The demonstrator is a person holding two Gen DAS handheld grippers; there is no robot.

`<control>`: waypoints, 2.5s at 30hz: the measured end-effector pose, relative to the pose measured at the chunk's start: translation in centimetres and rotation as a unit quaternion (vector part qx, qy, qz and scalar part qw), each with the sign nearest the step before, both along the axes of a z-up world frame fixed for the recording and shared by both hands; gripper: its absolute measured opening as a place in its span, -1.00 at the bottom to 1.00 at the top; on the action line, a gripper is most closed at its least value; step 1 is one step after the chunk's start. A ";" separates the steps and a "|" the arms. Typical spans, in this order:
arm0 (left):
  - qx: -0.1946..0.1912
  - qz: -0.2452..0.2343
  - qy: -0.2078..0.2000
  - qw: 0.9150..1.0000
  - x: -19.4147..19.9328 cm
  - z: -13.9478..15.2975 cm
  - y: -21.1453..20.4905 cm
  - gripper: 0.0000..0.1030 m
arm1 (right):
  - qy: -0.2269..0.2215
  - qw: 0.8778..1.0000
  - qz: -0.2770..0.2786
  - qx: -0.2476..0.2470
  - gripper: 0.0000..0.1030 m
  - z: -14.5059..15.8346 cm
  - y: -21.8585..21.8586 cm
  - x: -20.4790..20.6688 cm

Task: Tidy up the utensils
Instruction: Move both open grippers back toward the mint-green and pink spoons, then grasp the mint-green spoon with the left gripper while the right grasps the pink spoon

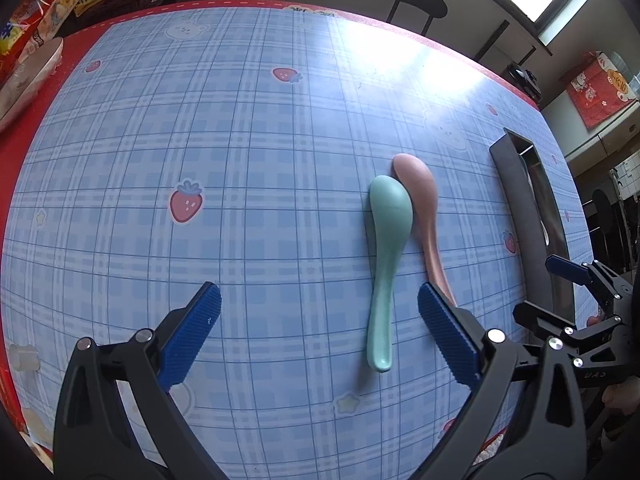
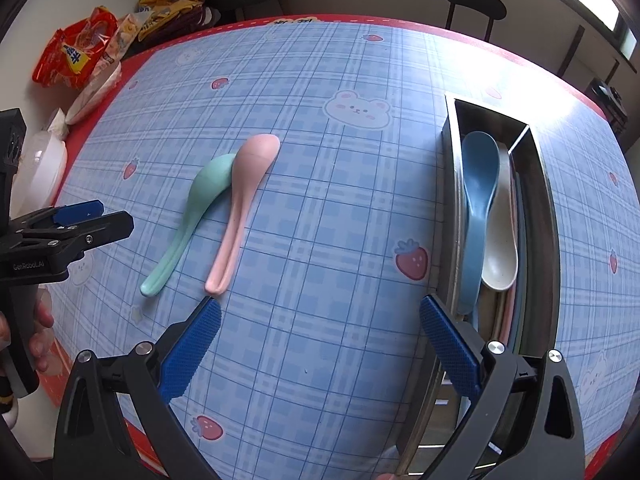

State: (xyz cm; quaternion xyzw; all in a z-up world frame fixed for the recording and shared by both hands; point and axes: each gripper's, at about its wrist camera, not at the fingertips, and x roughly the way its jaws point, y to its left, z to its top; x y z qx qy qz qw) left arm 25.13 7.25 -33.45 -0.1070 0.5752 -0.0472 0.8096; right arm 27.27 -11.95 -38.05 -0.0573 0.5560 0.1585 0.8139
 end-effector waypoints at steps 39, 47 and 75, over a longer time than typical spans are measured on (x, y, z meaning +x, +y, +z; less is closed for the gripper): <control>-0.116 -0.048 -0.011 0.992 2.3 -2.1 -0.2 -0.28 | -0.003 0.994 0.103 0.036 -0.53 -2.9 6.6 7.3; -0.106 -0.059 -0.009 0.993 3.7 -2.8 -2.4 -0.40 | 0.012 0.995 0.084 0.058 -0.75 -3.0 5.0 7.0; -0.072 -0.102 -0.029 0.992 2.7 -2.3 -6.0 -0.80 | 0.031 0.995 0.037 0.084 -0.86 -3.4 1.5 3.5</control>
